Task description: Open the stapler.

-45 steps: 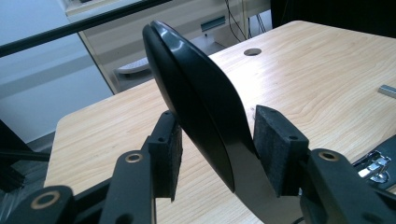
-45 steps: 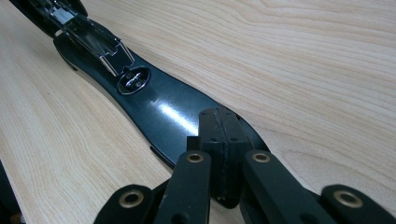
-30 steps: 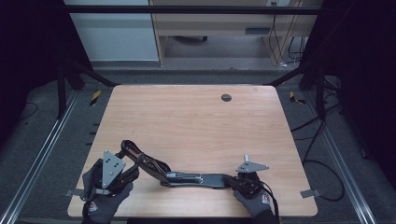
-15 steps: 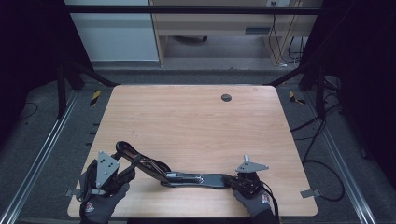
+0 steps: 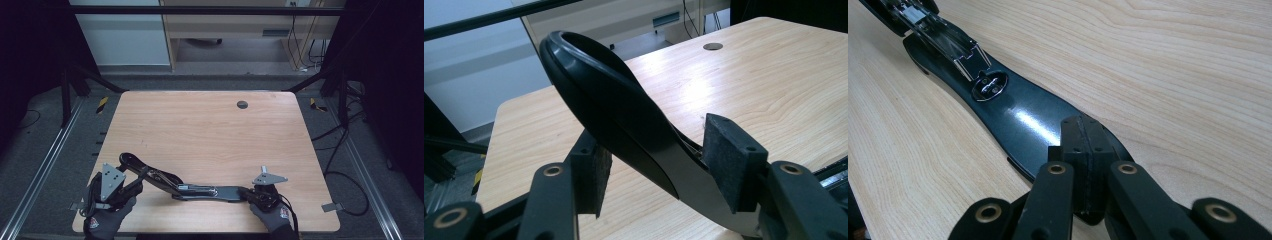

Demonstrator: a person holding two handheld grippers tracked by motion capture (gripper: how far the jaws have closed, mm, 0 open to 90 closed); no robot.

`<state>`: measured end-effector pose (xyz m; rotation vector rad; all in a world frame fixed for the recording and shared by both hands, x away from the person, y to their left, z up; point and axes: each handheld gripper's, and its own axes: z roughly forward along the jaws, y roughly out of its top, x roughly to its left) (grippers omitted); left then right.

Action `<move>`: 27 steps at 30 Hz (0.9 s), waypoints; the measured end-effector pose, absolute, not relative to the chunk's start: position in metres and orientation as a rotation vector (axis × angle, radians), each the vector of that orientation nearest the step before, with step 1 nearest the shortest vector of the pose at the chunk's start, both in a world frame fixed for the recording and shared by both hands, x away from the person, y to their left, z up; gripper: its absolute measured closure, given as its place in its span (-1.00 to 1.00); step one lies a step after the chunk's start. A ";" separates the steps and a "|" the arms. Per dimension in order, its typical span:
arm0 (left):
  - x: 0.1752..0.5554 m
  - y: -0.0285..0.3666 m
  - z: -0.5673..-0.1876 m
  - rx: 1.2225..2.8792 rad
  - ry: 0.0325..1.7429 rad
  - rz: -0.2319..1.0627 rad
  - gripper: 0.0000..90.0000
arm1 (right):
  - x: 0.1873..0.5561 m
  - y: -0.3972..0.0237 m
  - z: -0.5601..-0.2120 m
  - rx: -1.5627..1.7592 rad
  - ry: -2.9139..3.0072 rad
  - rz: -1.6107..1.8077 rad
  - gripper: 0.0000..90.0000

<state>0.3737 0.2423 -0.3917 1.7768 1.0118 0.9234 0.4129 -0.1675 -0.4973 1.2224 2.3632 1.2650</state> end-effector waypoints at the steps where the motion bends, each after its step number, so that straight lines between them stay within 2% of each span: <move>1: 0.374 0.243 -0.392 1.776 1.012 0.922 0.00 | 0.413 -0.167 -0.497 1.220 2.363 1.266 1.00; 27: 0.373 0.246 -0.394 1.780 0.997 0.941 -0.13 | 0.414 -0.167 -0.497 1.207 2.369 1.253 1.00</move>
